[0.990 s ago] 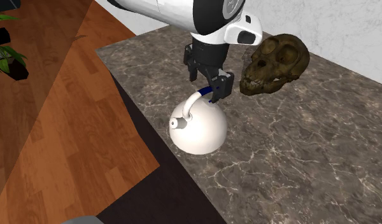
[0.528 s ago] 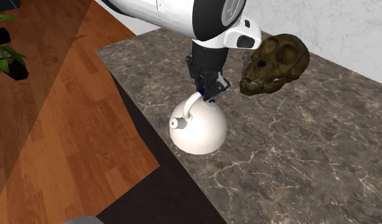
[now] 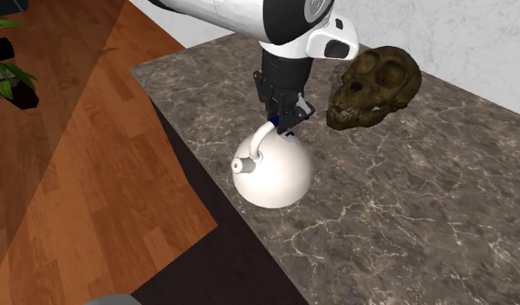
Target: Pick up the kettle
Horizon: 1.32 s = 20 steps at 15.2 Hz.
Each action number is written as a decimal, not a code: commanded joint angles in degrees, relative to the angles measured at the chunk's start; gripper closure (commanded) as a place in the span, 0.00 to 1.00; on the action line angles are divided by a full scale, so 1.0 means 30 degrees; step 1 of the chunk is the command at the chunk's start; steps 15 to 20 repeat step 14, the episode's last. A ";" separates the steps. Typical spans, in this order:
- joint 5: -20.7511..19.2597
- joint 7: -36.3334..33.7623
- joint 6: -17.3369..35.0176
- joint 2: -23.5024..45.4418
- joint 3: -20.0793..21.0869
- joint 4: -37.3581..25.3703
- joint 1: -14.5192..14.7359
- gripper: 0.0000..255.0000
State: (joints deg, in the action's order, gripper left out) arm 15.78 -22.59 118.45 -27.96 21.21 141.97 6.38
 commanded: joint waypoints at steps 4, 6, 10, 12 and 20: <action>-0.0144 -0.0118 -0.1357 -0.0358 -0.0207 -0.1031 -0.0040 1.00; -0.0207 -0.0159 -0.1894 -0.0466 -0.0292 -0.1462 -0.0063 1.00; -0.0333 -0.0244 -0.2949 -0.0621 -0.0454 -0.2365 -0.0111 1.00; -0.0396 -0.0290 -0.3468 -0.0669 -0.0530 -0.2837 -0.0136 1.00; -0.0400 -0.0293 -0.3506 -0.0673 -0.0536 -0.2872 -0.0138 1.00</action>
